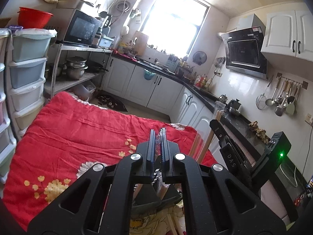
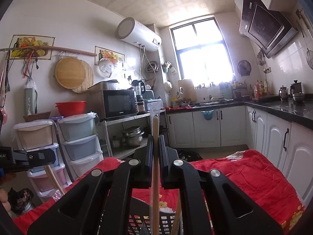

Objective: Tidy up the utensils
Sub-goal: 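Lower both chopsticks into the mesh basket and open both tools, then withdraw both open tools up from the mesh basket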

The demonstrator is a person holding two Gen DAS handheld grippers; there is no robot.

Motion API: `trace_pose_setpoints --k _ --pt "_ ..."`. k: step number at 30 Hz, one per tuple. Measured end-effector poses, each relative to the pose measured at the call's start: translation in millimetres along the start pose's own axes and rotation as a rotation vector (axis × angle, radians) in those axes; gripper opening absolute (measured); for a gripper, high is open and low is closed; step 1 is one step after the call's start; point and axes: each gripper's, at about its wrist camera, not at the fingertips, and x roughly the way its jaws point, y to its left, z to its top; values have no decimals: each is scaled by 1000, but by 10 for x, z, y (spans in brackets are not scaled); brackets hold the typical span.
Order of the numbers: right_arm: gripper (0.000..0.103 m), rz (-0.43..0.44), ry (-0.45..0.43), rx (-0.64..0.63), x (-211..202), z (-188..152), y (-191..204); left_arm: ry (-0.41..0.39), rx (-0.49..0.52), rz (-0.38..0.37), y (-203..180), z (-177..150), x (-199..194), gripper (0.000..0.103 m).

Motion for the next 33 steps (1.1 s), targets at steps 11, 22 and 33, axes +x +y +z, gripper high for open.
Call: trace_pose_setpoints --k 11,22,33 --pt "18 10 26 29 -88 -31 -40 11 -23 21 84 -53 -31 7" --pt "38 -1 69 29 -281 31 -56 -27 -36 51 131 -19 -218 44" --pt "49 -33 161 1 -553 57 -5 -37 -88 72 262 -128 -442 80"
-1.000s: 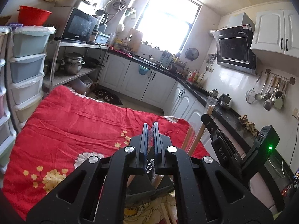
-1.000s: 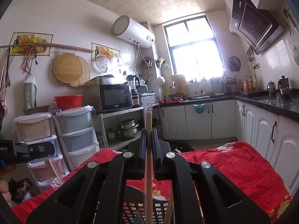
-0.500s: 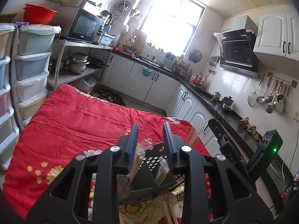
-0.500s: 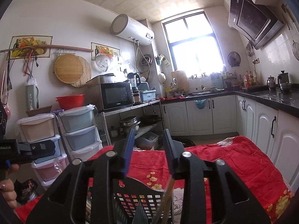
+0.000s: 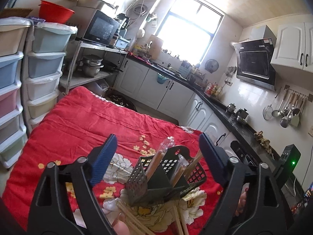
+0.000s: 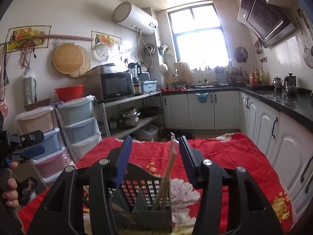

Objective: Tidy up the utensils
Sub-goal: 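Withdraw both open tools up from the mesh basket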

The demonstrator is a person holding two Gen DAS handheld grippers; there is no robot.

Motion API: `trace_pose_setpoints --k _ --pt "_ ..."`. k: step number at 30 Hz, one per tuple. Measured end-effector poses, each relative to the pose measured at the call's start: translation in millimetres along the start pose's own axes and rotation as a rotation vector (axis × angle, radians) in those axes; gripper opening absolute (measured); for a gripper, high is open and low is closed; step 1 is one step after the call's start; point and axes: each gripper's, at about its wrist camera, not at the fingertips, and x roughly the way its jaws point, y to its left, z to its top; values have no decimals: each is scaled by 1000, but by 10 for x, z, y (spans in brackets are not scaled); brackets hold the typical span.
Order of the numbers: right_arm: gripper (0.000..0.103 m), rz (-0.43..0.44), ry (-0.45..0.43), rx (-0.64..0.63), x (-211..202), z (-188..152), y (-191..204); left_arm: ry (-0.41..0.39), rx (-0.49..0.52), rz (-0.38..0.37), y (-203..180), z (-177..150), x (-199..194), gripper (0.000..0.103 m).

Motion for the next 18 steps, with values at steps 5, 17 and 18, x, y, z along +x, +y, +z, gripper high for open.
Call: trace_pose_setpoints --k 5,17,18 --pt "50 8 41 -5 -75 -84 37 8 -22 14 81 -92 -70 87" --pt "51 52 117 -25 -228 -302 204 10 -45 45 192 -271 -217 92" --pt "51 57 122 -27 -248 -322 224 12 -49 42 199 -280 -222 92"
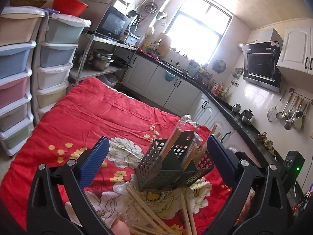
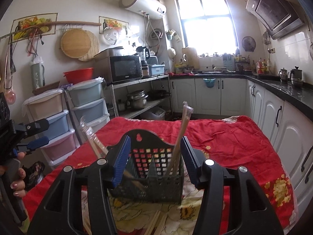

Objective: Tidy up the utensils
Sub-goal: 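Withdraw both open tools up from the mesh basket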

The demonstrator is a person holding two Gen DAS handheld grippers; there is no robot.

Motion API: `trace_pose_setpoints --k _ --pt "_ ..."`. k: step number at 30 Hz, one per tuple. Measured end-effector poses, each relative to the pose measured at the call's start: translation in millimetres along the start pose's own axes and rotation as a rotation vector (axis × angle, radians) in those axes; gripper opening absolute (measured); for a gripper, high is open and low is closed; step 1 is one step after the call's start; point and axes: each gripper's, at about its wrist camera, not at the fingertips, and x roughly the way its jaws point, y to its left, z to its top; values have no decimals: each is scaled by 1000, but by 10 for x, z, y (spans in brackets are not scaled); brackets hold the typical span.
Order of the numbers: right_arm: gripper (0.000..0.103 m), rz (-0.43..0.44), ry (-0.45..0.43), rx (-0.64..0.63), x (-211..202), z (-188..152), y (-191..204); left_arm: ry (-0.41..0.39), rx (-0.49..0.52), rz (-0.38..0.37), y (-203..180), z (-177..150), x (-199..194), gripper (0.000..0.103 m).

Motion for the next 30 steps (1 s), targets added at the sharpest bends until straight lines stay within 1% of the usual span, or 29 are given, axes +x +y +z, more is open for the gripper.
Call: trace_pose_setpoints --k 18,30 --pt "51 44 85 -20 -105 -227 161 47 -41 21 171 -224 -33 92" --pt "52 44 142 -30 -123 -357 162 122 -59 43 284 -514 -14 92"
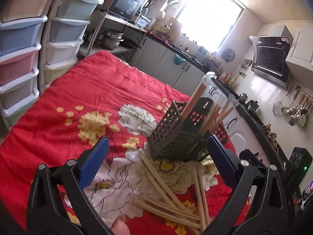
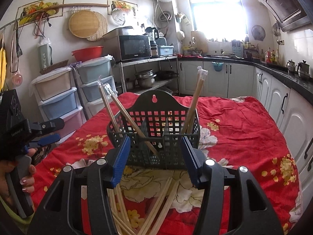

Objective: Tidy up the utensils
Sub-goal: 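Withdraw both open tools up from the mesh basket, then lower the left tool to the chopstick pile while the right tool closes on a chopstick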

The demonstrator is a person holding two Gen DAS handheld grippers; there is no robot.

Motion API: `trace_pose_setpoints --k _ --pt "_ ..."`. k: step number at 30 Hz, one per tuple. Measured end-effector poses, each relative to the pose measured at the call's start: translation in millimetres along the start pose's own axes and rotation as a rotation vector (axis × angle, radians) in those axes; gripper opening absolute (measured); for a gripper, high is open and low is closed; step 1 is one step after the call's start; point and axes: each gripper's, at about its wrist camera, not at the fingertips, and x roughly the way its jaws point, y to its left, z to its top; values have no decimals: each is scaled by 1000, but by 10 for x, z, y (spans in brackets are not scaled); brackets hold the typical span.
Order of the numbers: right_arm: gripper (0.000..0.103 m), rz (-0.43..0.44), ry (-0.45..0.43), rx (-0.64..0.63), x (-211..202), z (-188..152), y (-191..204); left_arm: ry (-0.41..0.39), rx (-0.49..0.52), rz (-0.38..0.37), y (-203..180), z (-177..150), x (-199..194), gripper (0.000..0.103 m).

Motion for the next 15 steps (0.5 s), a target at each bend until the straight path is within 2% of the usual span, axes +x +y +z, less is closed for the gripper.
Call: trace_pose_setpoints --k 15 --pt "52 -18 81 13 26 -232 -60 87 -29 27 195 -305 58 92"
